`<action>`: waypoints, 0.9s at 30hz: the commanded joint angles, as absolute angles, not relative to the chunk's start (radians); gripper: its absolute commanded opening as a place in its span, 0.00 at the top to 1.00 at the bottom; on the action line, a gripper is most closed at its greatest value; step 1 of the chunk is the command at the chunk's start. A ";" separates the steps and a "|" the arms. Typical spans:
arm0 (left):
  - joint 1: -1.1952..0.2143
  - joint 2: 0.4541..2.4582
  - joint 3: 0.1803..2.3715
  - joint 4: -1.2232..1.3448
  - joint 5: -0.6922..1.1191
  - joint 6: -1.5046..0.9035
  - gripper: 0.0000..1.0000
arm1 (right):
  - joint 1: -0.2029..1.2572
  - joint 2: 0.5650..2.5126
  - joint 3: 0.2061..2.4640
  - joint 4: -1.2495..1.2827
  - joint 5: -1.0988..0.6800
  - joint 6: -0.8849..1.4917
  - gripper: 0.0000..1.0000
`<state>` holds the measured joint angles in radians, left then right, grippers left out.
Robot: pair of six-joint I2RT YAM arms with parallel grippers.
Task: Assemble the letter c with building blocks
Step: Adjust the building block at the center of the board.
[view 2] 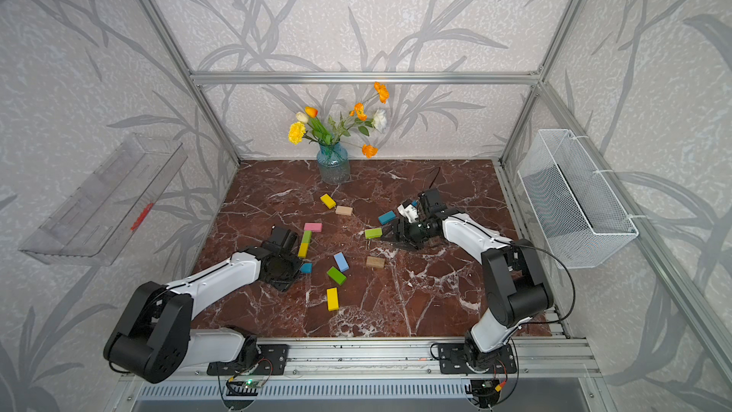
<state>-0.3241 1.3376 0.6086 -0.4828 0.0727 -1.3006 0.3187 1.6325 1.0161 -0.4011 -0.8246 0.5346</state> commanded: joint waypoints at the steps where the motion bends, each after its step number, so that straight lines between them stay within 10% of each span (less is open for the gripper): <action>1: -0.318 1.350 0.630 -0.470 0.070 -1.290 1.00 | 0.314 1.598 1.014 -0.406 -0.836 0.536 0.39; 27: -0.316 1.376 0.626 -0.427 0.058 -1.324 1.00 | 0.314 1.598 1.006 -0.402 -0.837 0.538 0.39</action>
<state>-0.3241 1.3598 0.6144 -0.4309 0.0765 -1.3132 0.3183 1.6325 1.0161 -0.4007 -0.8246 0.5350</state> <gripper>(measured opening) 0.048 0.613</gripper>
